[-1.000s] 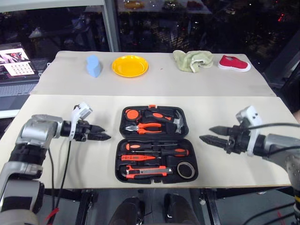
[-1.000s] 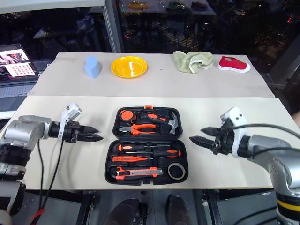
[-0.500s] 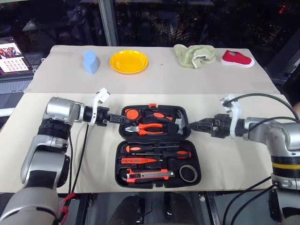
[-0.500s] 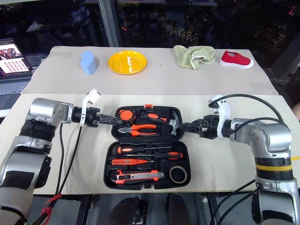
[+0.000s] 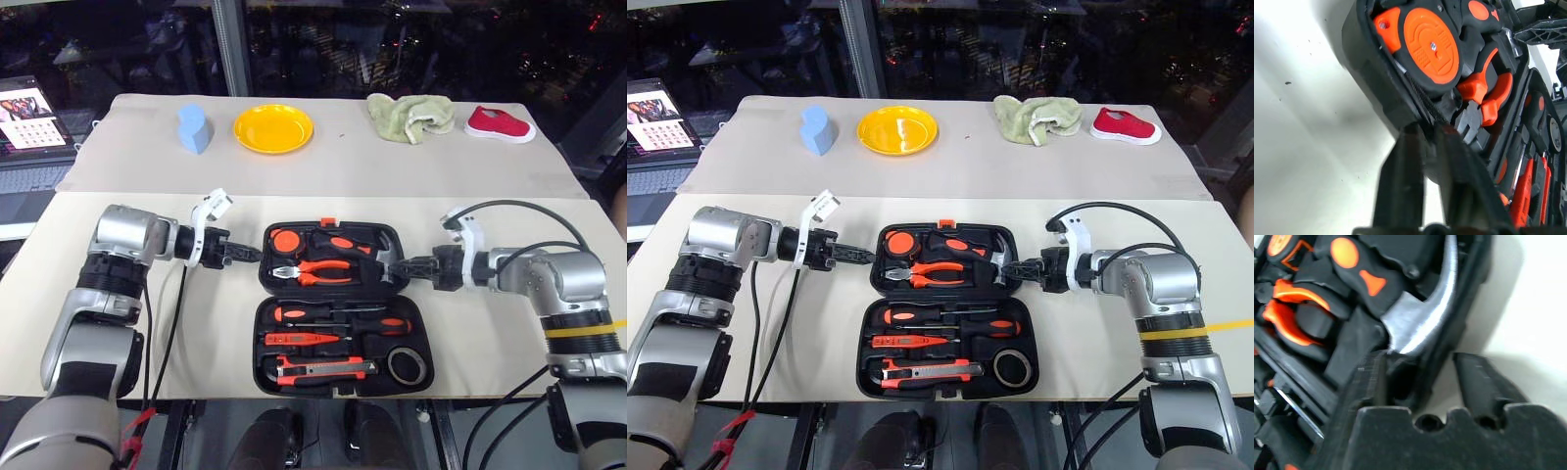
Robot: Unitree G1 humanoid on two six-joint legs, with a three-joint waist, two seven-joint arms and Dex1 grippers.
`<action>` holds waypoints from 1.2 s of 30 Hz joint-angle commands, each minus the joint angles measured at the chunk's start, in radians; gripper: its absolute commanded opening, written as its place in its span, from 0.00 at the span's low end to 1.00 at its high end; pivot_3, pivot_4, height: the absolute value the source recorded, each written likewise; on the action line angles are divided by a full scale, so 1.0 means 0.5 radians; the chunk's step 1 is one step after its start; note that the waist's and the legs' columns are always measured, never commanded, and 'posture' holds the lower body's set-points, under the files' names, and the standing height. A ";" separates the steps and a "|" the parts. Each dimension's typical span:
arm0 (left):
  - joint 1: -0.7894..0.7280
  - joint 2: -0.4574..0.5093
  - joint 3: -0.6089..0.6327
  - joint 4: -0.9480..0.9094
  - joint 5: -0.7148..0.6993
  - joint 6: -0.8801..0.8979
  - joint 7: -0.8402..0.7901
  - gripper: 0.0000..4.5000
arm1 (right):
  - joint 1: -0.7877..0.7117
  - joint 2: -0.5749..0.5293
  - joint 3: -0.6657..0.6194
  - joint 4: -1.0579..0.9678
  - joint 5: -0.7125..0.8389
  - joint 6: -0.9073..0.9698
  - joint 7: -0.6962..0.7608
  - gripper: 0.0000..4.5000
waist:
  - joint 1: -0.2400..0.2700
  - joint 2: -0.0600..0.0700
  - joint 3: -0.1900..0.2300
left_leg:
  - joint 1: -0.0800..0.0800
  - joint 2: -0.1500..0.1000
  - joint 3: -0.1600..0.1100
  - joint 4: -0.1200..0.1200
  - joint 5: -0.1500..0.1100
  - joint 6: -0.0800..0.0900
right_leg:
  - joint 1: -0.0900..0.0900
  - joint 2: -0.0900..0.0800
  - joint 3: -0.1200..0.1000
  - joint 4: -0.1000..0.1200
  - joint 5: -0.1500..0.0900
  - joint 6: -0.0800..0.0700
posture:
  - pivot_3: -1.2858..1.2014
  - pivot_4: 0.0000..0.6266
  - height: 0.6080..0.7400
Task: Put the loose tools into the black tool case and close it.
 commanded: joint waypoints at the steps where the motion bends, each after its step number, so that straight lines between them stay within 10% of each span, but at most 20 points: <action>1: 0.032 -0.004 0.003 -0.191 -0.109 0.045 -0.053 0.00 | -0.042 0.024 -0.021 -0.014 -0.002 -0.009 0.015 0.14 | -0.006 0.000 0.000 | 0.001 0.000 0.000 0.000 0.000 0.000 | 0.000 0.000 0.001 -0.001 0.000 0.000 | 0.52 0.24 1.00; 4: 0.062 0.010 -0.011 -0.251 -0.122 0.074 -0.059 0.00 | -0.042 0.031 -0.026 -0.020 -0.002 -0.004 0.017 0.01 | -0.008 0.000 0.000 | 0.002 0.000 0.000 0.000 0.001 -0.001 | 0.000 0.000 0.002 0.000 0.000 0.000 | 0.52 0.24 1.00; 21: 0.199 -0.211 0.362 -0.517 -0.263 -0.087 0.211 0.00 | 0.094 0.165 -0.250 -0.345 0.059 -0.168 -0.091 0.01 | 0.007 0.000 0.000 | 0.003 0.000 0.000 0.004 0.001 -0.003 | 0.003 -0.001 0.002 0.001 0.002 -0.001 | 0.52 0.24 1.00; 36: 0.649 -0.372 0.488 -1.075 -0.095 -0.931 0.526 0.00 | 0.334 0.364 -0.300 -0.725 -0.298 -1.021 -0.248 0.01 | 0.000 0.000 0.000 | 0.000 0.000 0.003 -0.001 0.004 -0.008 | -0.008 0.001 0.003 0.004 0.004 -0.004 | 0.52 0.24 1.00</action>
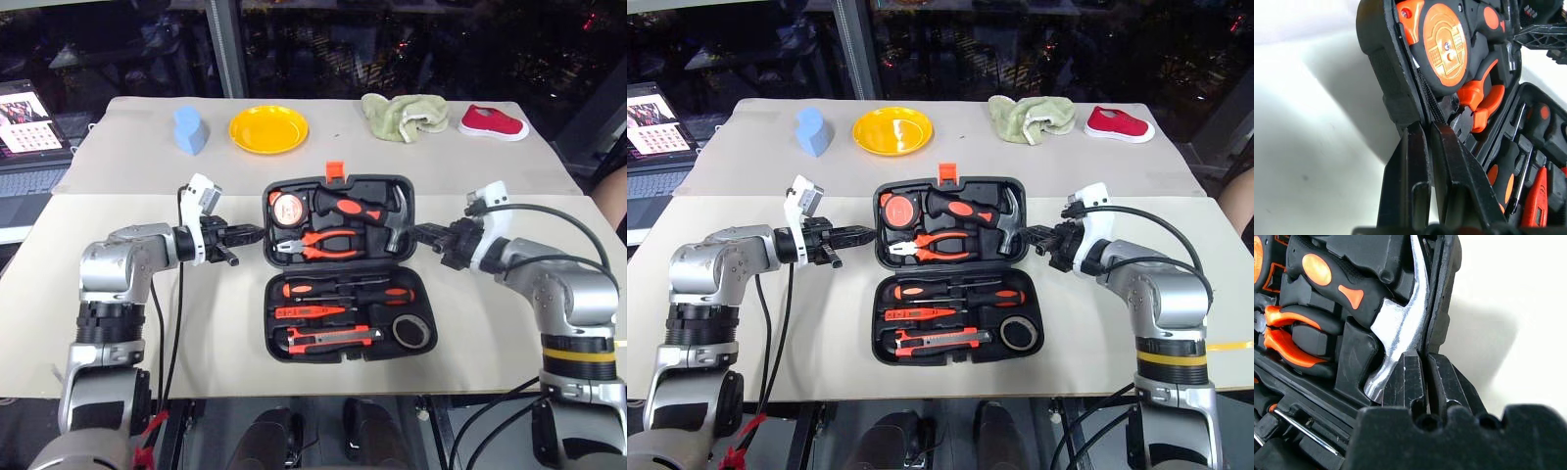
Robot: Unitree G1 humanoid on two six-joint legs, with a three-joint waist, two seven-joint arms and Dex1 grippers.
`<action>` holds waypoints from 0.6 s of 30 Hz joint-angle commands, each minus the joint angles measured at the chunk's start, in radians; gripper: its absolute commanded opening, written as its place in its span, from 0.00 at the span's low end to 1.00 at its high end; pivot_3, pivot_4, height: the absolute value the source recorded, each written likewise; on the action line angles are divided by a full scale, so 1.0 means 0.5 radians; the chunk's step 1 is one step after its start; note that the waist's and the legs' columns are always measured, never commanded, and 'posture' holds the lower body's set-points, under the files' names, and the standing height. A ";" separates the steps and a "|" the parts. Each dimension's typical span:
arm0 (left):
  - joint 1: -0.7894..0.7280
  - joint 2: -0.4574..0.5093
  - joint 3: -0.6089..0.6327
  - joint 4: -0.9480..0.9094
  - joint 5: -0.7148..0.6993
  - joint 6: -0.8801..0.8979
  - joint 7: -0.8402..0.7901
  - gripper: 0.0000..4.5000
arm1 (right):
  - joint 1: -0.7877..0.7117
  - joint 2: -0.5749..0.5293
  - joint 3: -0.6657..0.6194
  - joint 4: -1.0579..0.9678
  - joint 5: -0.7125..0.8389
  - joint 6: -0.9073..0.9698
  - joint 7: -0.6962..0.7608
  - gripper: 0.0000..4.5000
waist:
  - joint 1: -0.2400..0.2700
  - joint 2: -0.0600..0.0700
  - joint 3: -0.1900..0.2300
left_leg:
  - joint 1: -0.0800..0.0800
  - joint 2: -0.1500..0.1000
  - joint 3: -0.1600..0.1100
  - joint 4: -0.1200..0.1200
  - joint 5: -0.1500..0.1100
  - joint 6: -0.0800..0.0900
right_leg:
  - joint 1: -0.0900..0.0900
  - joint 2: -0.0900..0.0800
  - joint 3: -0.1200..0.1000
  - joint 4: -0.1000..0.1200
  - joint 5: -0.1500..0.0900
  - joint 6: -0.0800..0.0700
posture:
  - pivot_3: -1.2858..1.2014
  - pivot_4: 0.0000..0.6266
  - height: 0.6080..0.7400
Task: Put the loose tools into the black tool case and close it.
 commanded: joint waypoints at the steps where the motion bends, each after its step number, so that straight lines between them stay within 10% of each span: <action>1: 0.057 -0.093 -0.110 -0.192 0.034 -0.415 0.015 0.00 | 0.013 0.082 0.080 -0.241 -0.069 -0.399 0.021 0.01 | 0.001 0.000 0.000 | 0.000 0.000 0.000 0.000 0.000 0.000 | 0.000 0.000 0.000 0.000 0.000 0.000 | 0.52 0.24 1.00; 18: 0.611 -0.254 -0.152 -0.290 0.522 -1.646 0.639 0.00 | 0.669 0.052 0.168 -0.415 -0.771 -1.656 -0.147 0.01 | -0.007 0.001 0.000 | 0.035 0.002 0.006 -0.005 -0.005 -0.019 | 0.029 0.003 0.002 0.001 0.000 -0.001 | 0.52 0.24 1.00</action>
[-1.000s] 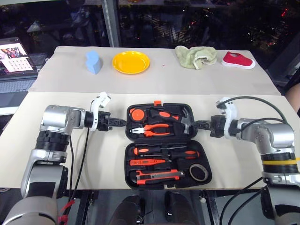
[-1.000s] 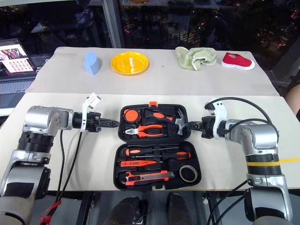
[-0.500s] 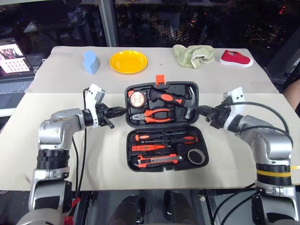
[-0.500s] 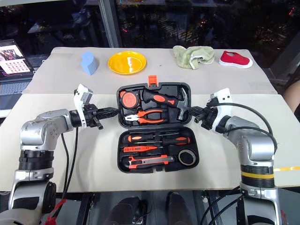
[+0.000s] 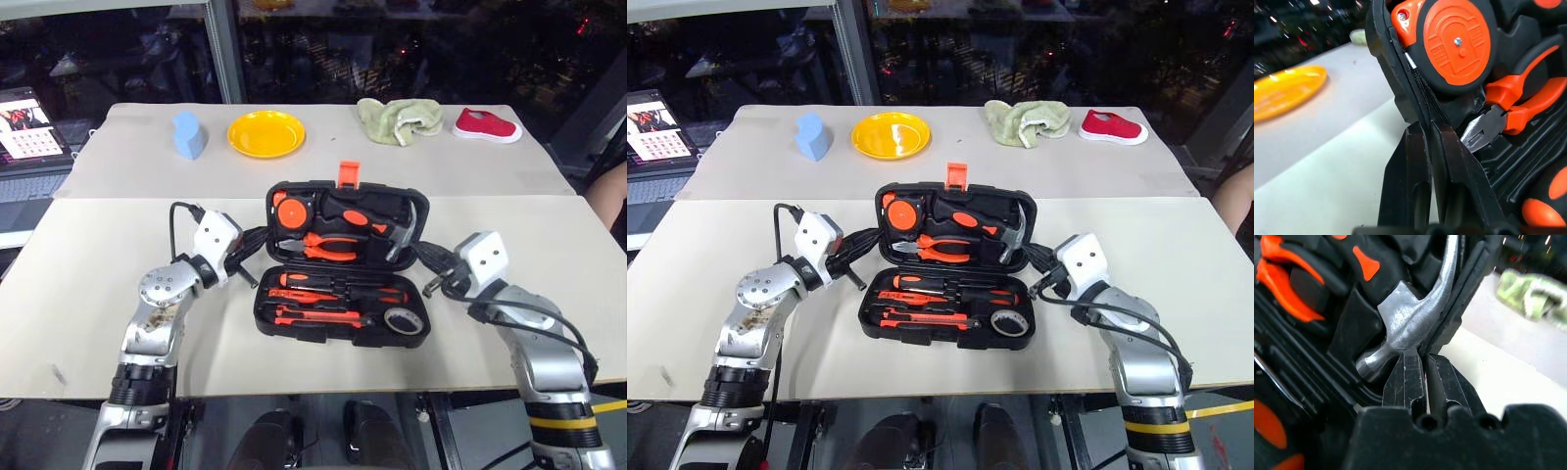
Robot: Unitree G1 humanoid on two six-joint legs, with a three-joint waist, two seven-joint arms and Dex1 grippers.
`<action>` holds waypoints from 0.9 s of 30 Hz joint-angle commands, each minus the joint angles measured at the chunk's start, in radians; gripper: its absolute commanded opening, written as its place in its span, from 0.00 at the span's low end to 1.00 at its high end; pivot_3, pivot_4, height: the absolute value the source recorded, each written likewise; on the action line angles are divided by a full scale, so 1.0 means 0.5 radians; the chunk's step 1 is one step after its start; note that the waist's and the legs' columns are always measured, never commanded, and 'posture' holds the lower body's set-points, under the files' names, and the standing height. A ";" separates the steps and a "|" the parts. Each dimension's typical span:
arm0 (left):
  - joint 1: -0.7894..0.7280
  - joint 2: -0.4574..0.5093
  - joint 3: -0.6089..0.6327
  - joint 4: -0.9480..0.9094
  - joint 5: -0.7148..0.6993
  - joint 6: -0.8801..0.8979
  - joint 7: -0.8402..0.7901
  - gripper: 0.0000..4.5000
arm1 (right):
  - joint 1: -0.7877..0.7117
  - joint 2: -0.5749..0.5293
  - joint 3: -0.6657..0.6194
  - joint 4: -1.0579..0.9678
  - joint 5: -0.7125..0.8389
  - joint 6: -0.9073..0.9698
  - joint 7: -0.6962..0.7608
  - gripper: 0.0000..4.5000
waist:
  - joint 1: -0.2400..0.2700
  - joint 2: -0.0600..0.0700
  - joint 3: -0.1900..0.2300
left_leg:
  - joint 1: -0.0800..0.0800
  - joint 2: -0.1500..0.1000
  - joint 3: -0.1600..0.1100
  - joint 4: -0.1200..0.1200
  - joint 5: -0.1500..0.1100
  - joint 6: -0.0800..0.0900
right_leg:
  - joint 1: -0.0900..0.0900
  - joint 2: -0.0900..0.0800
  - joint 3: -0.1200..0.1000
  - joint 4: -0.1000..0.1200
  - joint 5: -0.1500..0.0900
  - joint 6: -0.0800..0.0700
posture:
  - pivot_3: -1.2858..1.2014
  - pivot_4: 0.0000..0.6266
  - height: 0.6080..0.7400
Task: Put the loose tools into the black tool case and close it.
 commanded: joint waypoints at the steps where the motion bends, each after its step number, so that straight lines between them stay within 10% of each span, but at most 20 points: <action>1: -0.005 0.013 -0.009 -0.064 0.030 -0.152 0.058 0.00 | -0.027 -0.039 0.024 -0.165 -0.128 -0.340 -0.038 0.01 | 0.001 0.000 0.000 | 0.000 0.000 0.000 0.000 0.001 -0.001 | 0.000 0.000 0.000 0.001 0.000 0.000 | 0.52 0.24 1.00; 27: 0.128 0.150 -0.006 -0.009 0.031 -0.444 0.057 0.00 | 0.323 -0.134 0.109 -0.042 -0.316 -0.964 -0.134 0.01 | 0.014 0.000 0.000 | 0.008 0.001 0.001 -0.018 0.002 -0.001 | 0.003 0.002 0.001 -0.009 0.000 -0.002 | 0.52 0.24 1.00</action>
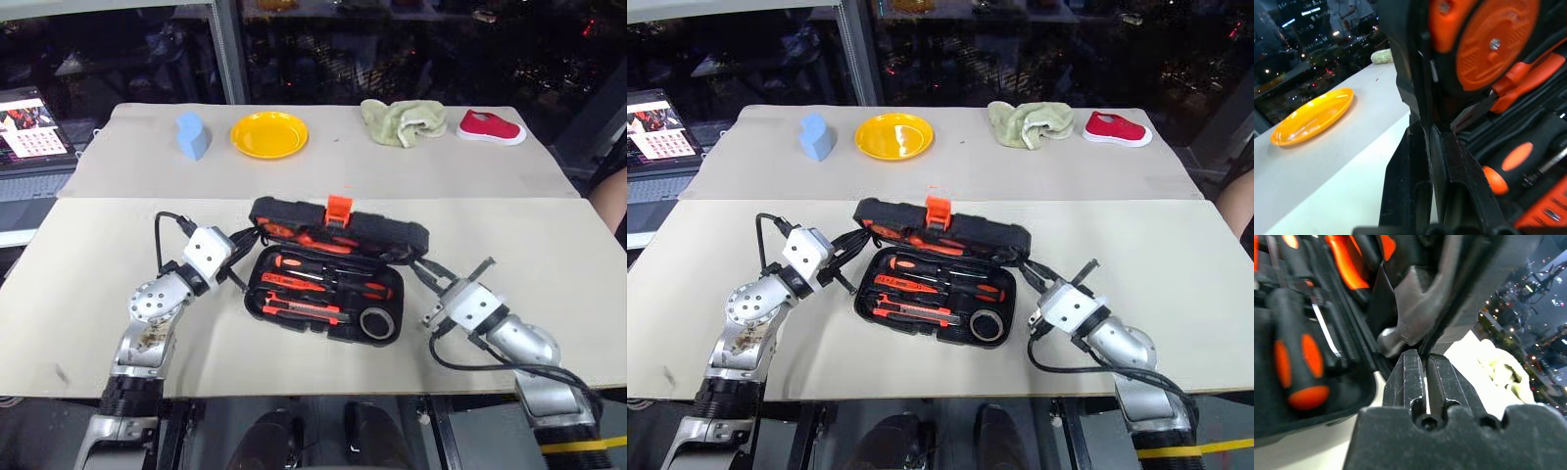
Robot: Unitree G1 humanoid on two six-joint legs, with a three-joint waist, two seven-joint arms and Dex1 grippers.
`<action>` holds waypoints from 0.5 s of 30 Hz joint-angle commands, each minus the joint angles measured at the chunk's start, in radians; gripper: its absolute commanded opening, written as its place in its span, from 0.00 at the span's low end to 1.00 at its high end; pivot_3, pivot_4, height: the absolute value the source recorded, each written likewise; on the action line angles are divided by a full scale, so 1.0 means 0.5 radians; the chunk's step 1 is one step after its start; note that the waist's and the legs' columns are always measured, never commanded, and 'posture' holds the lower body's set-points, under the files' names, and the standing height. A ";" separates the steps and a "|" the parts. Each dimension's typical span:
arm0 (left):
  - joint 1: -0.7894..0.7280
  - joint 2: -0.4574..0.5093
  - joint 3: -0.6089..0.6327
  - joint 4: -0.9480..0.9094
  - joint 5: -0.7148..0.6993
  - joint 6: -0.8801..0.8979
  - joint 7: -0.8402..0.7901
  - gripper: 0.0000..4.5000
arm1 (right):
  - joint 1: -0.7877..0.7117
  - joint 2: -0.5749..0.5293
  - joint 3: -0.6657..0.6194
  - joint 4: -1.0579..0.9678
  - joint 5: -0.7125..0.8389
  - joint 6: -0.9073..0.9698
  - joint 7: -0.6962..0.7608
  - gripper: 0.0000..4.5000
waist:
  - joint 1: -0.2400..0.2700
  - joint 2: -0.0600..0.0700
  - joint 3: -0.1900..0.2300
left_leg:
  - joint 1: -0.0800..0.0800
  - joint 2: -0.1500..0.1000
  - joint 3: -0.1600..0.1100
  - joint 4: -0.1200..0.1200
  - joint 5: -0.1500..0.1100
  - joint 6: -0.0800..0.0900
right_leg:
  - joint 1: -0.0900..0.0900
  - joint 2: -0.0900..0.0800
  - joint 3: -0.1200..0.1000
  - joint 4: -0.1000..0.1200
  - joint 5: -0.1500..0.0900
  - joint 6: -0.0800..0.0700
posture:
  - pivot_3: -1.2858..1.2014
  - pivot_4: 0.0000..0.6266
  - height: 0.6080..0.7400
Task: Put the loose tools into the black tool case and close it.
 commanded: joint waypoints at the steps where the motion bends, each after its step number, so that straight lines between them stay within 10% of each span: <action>1: 0.039 0.047 0.018 -0.108 -0.021 0.017 -0.001 0.00 | 0.051 -0.032 0.007 -0.234 0.095 0.063 0.071 0.01 | -0.003 0.000 0.000 | 0.001 0.000 0.000 0.000 0.000 0.000 | 0.001 0.000 0.000 0.000 0.000 0.000 | 0.52 0.24 1.00; 3: 0.078 0.080 0.039 -0.119 -0.044 0.041 -0.015 0.16 | 0.107 -0.038 -0.009 -0.331 0.151 0.141 0.100 0.00 | -0.008 0.000 0.000 | 0.007 0.000 0.002 0.000 0.000 0.000 | 0.006 0.000 0.000 0.000 0.000 0.001 | 0.52 0.24 1.00; 15: -0.052 0.517 0.275 0.353 -0.157 0.095 -0.250 1.00 | 0.994 -0.525 -0.656 -1.329 1.617 1.427 0.567 0.94 | 0.016 0.000 0.000 | 0.019 0.006 -0.001 -0.004 -0.011 0.017 | 0.017 -0.002 -0.001 -0.004 -0.003 0.000 | 0.52 0.24 1.00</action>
